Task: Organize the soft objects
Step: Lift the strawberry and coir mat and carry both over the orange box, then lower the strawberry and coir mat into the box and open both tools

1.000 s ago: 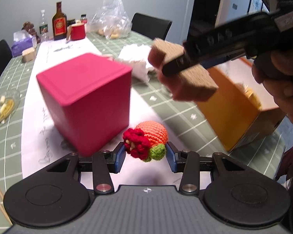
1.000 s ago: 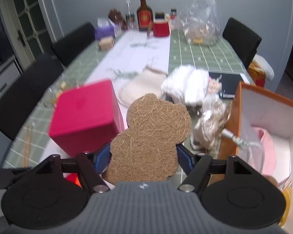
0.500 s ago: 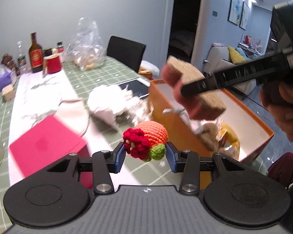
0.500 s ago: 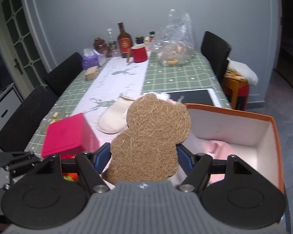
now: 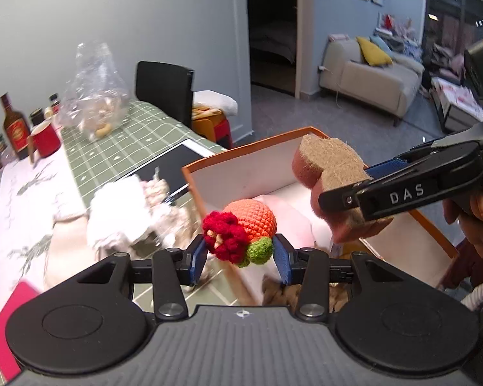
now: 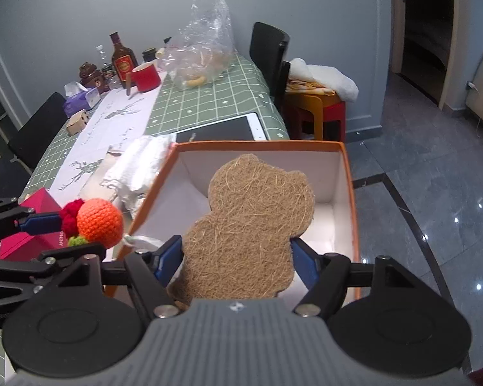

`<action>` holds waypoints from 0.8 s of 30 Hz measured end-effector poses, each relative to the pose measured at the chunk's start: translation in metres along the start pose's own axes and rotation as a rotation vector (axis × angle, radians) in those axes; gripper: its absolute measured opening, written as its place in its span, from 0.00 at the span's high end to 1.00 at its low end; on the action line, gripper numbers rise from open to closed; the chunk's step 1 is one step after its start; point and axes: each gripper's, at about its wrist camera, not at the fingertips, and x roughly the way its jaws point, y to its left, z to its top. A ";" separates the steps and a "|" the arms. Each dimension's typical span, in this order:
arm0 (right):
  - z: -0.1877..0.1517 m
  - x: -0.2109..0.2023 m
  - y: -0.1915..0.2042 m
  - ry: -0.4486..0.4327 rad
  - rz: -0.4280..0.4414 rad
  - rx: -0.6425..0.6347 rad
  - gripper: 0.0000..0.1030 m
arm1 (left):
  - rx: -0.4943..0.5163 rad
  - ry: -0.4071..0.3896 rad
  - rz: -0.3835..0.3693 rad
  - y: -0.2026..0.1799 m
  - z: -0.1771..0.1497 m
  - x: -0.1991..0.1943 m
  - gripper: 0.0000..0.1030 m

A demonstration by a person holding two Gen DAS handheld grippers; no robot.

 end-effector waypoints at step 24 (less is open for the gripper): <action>-0.002 0.038 -0.020 0.049 -0.072 -0.031 0.31 | 0.105 0.198 0.089 -0.048 0.011 0.097 0.51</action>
